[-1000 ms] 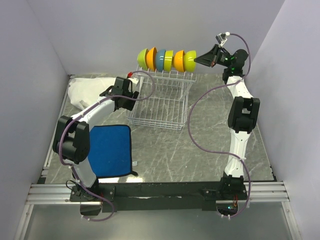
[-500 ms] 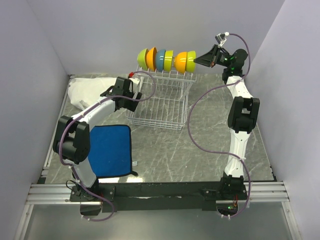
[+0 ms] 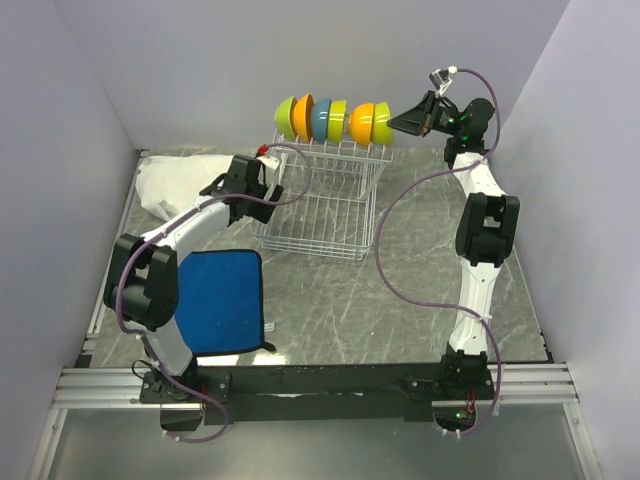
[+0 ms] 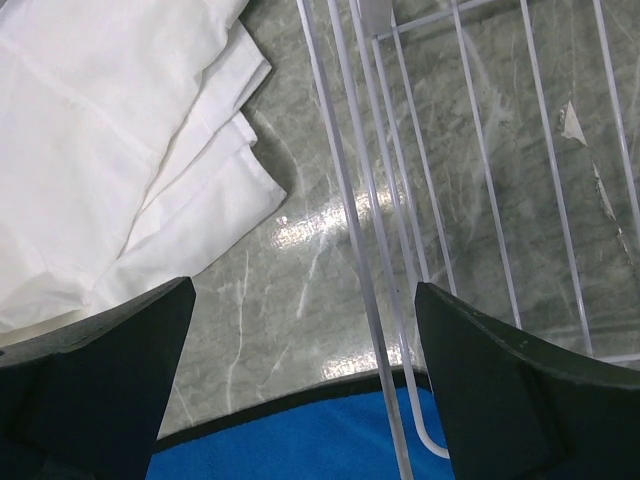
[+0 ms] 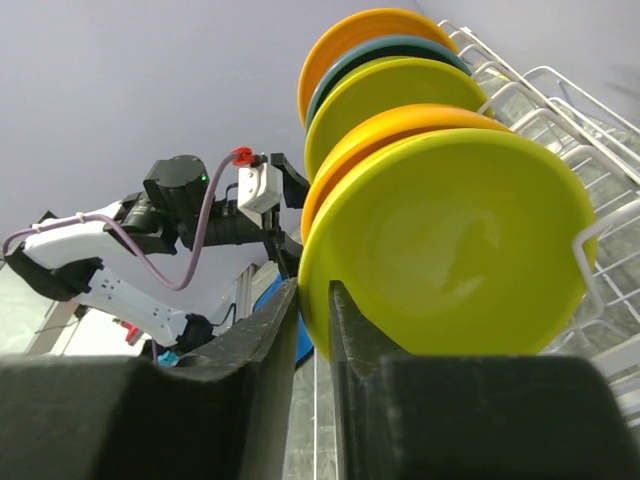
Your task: Load the bowls into the dish rack
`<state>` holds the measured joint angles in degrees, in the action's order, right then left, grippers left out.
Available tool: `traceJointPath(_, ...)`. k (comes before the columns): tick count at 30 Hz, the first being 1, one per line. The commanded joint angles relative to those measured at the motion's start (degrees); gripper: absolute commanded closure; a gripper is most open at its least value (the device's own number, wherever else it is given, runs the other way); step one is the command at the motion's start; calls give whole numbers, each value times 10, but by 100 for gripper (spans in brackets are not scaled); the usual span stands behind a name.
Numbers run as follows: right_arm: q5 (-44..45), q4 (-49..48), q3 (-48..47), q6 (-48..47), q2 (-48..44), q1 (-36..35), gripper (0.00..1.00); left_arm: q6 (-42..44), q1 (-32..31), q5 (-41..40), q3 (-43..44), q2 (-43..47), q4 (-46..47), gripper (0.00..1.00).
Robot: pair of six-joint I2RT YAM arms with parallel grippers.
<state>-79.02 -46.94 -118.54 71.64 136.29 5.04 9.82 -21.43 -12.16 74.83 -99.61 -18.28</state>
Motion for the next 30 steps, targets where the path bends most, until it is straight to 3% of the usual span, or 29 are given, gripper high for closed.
traceJointPath(1, 2, 7, 9, -27, 7, -6, 72, 8, -4, -13, -11, 35, 21, 1)
traceJointPath(3, 3, -2, 10, -19, 10, -7, 75, 9, -5, -12, -14, 38, 20, 1)
traceJointPath(5, 4, 9, 13, -21, 8, -7, 88, 10, -5, -14, -17, 42, 20, 1)
traceJointPath(6, 6, 12, 13, -23, 7, -8, 100, 11, -5, -14, -19, 43, 20, 1)
traceJointPath(19, 90, -6, 115, 60, -60, -20, 100, 12, -19, -16, -23, 36, 31, 1)
traceJointPath(30, 110, -17, 117, 60, -70, -37, 100, 7, -20, -13, -24, 30, 37, 0)
